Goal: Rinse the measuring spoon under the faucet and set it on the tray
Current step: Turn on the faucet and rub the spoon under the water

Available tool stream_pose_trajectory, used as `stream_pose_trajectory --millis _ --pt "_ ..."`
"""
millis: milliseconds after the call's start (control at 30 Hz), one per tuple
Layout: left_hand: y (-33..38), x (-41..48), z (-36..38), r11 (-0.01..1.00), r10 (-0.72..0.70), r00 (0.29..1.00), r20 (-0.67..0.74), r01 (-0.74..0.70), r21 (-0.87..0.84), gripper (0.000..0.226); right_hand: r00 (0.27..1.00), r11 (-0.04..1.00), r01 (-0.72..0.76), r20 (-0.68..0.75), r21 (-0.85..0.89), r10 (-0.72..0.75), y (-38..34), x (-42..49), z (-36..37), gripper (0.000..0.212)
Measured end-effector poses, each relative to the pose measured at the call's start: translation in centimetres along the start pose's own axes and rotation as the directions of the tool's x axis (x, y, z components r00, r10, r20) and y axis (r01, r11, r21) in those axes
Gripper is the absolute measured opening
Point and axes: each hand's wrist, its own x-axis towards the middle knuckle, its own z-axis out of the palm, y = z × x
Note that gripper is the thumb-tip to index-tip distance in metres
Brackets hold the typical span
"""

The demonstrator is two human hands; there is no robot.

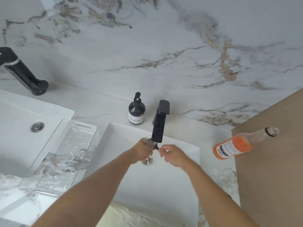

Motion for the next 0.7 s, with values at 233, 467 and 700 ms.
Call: stream_pose_trajectory --millis 233,467,700 --pt "1.0 0.7 1.6 0.979 0.088 0.993 -0.080 -0.101 -0.180 0.027 0.995 0.988 -0.086 -0.039 0.130 0.091 -0.3 -0.3 -0.1 0.031" --pt "-1.6 0.5 1.1 0.952 -0.076 0.997 -0.003 0.072 -0.298 0.026 0.982 0.922 -0.186 0.045 0.340 0.181 1.4 -1.5 4.2 0.031" --pt "-0.1 0.6 0.5 0.905 0.158 0.987 -0.018 -0.137 0.403 0.032 0.998 0.978 0.011 0.059 -0.206 0.001 3.0 0.3 -2.1 0.035"
